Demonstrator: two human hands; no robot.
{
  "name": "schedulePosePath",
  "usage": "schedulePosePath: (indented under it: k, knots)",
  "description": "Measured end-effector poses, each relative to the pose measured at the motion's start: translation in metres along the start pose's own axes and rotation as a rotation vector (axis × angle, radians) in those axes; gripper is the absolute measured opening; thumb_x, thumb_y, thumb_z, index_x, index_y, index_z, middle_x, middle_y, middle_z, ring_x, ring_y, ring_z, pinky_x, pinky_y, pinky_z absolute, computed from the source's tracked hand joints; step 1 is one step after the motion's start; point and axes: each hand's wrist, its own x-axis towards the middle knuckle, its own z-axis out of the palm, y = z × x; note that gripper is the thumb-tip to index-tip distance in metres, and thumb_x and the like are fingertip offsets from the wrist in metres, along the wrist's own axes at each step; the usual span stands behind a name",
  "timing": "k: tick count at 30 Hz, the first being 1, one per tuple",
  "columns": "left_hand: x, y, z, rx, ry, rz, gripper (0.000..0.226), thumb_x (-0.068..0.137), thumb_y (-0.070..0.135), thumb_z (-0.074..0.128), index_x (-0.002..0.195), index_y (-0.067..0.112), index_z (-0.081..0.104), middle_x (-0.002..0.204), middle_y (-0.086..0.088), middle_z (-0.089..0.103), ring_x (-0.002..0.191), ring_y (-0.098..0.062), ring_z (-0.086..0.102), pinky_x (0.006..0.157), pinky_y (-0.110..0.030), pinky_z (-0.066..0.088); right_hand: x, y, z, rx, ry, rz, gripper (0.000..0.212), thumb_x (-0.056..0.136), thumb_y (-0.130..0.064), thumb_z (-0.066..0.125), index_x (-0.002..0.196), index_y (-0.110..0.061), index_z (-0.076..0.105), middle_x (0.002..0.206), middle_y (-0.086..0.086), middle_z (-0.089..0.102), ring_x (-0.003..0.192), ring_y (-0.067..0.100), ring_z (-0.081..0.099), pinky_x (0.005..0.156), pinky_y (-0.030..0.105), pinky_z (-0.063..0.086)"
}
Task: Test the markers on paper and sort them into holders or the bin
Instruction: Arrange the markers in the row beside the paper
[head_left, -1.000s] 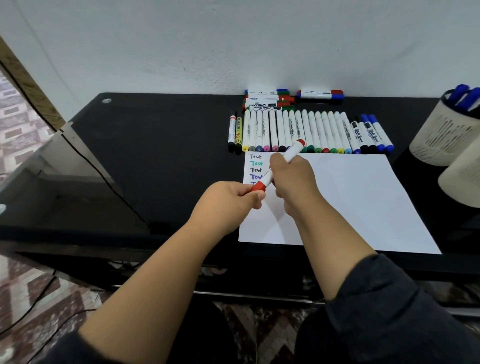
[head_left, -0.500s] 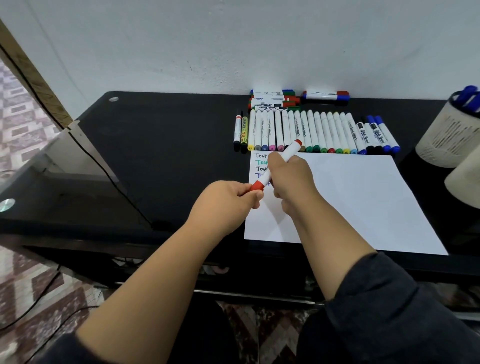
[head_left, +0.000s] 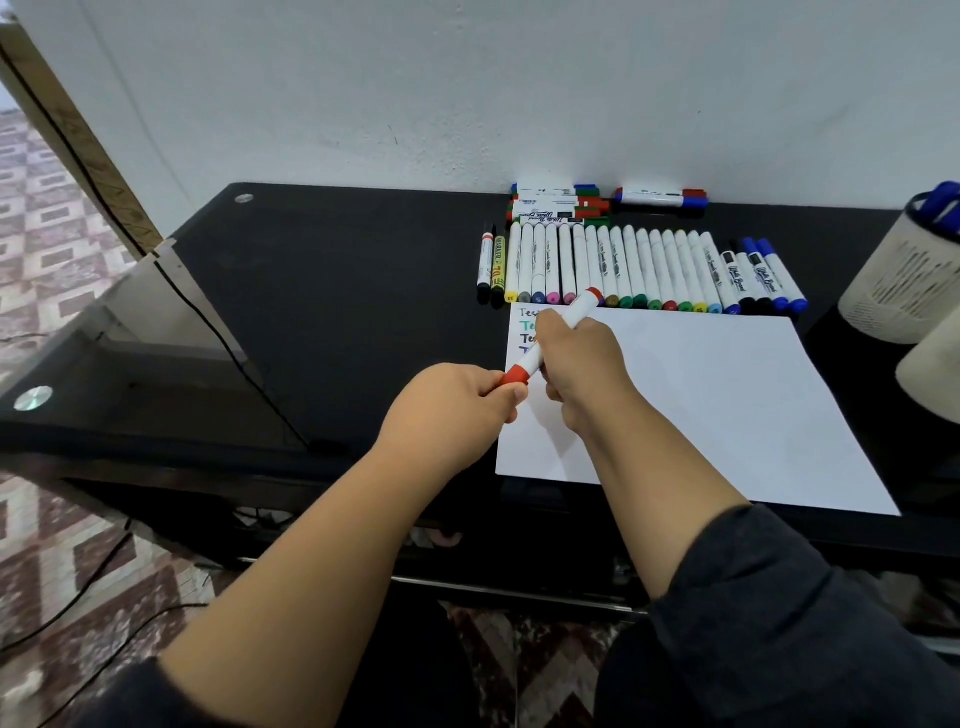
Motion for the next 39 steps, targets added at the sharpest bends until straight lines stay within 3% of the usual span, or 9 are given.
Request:
schedulePosePath:
  k: [3, 5, 11, 15, 21, 28, 33, 36, 39]
  knots:
    - [0.0, -0.004, -0.003, -0.265, -0.032, -0.052, 0.02, 0.091, 0.034, 0.057, 0.082, 0.022, 0.07, 0.079, 0.002, 0.071, 0.082, -0.019, 0.067, 0.08, -0.031, 0.051, -0.001, -0.001, 0.001, -0.012, -0.016, 0.0, 0.019, 0.093, -0.026, 0.045, 0.078, -0.015, 0.049, 0.078, 0.009, 0.05, 0.057, 0.013, 0.039, 0.049, 0.023, 0.034]
    - [0.0, -0.006, -0.004, -0.411, -0.057, -0.081, 0.016, 0.09, 0.028, 0.06, 0.085, 0.019, 0.071, 0.075, 0.005, 0.071, 0.083, -0.016, 0.068, 0.086, -0.031, 0.052, -0.001, -0.003, 0.001, -0.007, -0.026, 0.001, 0.018, 0.093, -0.026, 0.045, 0.079, -0.015, 0.05, 0.079, 0.009, 0.05, 0.059, 0.013, 0.04, 0.049, 0.023, 0.035]
    - [-0.001, -0.009, -0.006, -0.438, -0.082, -0.089, 0.013, 0.089, 0.027, 0.061, 0.083, 0.019, 0.07, 0.071, 0.006, 0.07, 0.074, -0.009, 0.067, 0.079, -0.024, 0.049, 0.001, -0.003, -0.002, -0.001, -0.022, -0.028, 0.019, 0.093, -0.024, 0.044, 0.077, -0.015, 0.049, 0.064, 0.005, 0.05, 0.055, 0.013, 0.038, 0.049, 0.025, 0.033]
    - [-0.007, -0.025, -0.014, -0.625, -0.16, -0.121, 0.016, 0.088, 0.022, 0.063, 0.09, 0.009, 0.072, 0.071, 0.001, 0.072, 0.075, -0.013, 0.069, 0.076, -0.022, 0.054, 0.015, -0.004, -0.033, 0.217, 0.063, -0.02, 0.021, 0.093, -0.018, 0.043, 0.073, -0.012, 0.047, 0.045, 0.001, 0.048, 0.043, 0.011, 0.026, 0.043, 0.023, 0.021]
    - [0.004, -0.024, -0.008, -0.403, -0.01, -0.114, 0.016, 0.087, 0.03, 0.064, 0.071, 0.03, 0.069, 0.08, 0.008, 0.073, 0.088, -0.012, 0.067, 0.095, -0.036, 0.047, 0.012, 0.001, -0.023, 0.231, 0.04, -0.03, 0.023, 0.093, -0.02, 0.046, 0.072, -0.013, 0.047, 0.052, 0.001, 0.035, 0.043, 0.01, 0.025, 0.041, 0.021, 0.021]
    - [0.022, -0.007, -0.023, -0.319, 0.069, -0.121, 0.014, 0.088, 0.036, 0.061, 0.076, 0.031, 0.066, 0.094, 0.005, 0.07, 0.096, -0.014, 0.062, 0.085, -0.03, 0.041, 0.011, 0.012, -0.035, 0.296, -0.018, -0.097, 0.018, 0.093, -0.034, 0.058, 0.087, -0.018, 0.064, 0.063, 0.002, 0.06, 0.054, 0.009, 0.048, 0.049, 0.02, 0.04]
    - [0.027, -0.012, -0.008, -0.339, 0.129, -0.123, 0.017, 0.09, 0.039, 0.058, 0.085, 0.027, 0.069, 0.091, 0.01, 0.067, 0.084, -0.007, 0.059, 0.057, -0.019, 0.034, 0.014, 0.018, -0.04, 0.086, 0.017, -0.196, 0.022, 0.083, -0.023, 0.071, 0.072, -0.02, 0.052, 0.061, -0.001, 0.054, 0.053, 0.011, 0.047, 0.052, 0.025, 0.038]
    - [0.028, -0.02, 0.0, -0.275, 0.128, -0.095, 0.019, 0.091, 0.041, 0.057, 0.094, 0.028, 0.07, 0.085, 0.016, 0.064, 0.071, -0.005, 0.056, 0.057, -0.018, 0.042, 0.016, 0.02, -0.038, -0.015, 0.032, -0.262, 0.021, 0.085, -0.023, 0.066, 0.072, -0.019, 0.05, 0.06, -0.002, 0.056, 0.044, 0.001, 0.05, 0.053, 0.022, 0.038]
    - [0.032, -0.022, 0.001, -0.257, 0.121, -0.085, 0.025, 0.09, 0.04, 0.057, 0.11, 0.03, 0.068, 0.082, 0.023, 0.059, 0.075, -0.003, 0.057, 0.058, -0.017, 0.042, 0.016, 0.019, -0.036, -0.088, 0.067, -0.295, 0.03, 0.086, -0.025, 0.062, 0.065, -0.017, 0.042, 0.057, 0.0, 0.056, 0.039, -0.002, 0.046, 0.054, 0.023, 0.038]
